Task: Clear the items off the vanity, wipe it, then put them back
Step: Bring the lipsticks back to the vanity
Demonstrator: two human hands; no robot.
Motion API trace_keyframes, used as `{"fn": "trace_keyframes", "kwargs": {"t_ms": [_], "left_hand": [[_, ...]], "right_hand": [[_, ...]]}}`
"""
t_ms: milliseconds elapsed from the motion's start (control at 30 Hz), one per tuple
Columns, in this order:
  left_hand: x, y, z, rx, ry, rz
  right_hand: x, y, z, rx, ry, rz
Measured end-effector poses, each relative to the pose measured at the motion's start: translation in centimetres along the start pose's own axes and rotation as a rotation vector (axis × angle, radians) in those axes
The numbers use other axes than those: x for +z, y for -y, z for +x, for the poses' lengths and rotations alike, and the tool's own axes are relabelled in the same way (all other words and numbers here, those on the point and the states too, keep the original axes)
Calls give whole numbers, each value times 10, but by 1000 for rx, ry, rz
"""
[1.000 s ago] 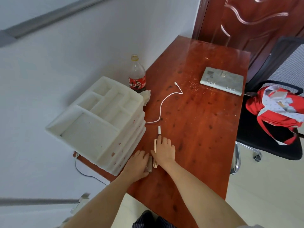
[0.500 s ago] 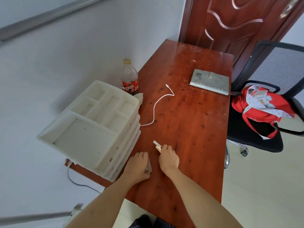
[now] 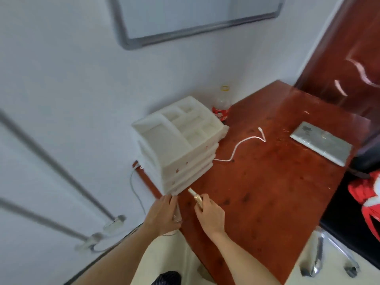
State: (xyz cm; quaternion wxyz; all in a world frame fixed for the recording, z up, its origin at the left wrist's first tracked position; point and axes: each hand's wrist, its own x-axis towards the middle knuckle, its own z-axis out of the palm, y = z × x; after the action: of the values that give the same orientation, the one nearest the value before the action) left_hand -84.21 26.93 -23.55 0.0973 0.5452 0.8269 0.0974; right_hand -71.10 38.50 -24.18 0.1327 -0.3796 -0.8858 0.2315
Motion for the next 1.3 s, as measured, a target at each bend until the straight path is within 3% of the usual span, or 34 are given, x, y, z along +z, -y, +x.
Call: {"fn": "trace_keyframes", "kwargs": {"t_ms": [167,300,567,767,933,1100,1300], "left_hand": [[-14,34,-101,-391,-84,11],[-41,60,-195,-732,-158,4],[-106,112,-429,-1388,-591,55],[-134,116,-625,-1693,-719,207],[-132,103,-756,-1917,-791,258],[-118,98,-834,-2128,-801,197],[-103,133,-897,-2284,-783,150]], "right_hand": [[20,49,-23,-346,223,-14],[47,130,-43,-602,276,-14],[98,355,-146,-1128,475,92],[137,514,-283,-1450,539,173],[161,603,-407,-1616,632,234],[190,651,-507,-1786,784,259],[241,710,-586,-1955,837,239]]}}
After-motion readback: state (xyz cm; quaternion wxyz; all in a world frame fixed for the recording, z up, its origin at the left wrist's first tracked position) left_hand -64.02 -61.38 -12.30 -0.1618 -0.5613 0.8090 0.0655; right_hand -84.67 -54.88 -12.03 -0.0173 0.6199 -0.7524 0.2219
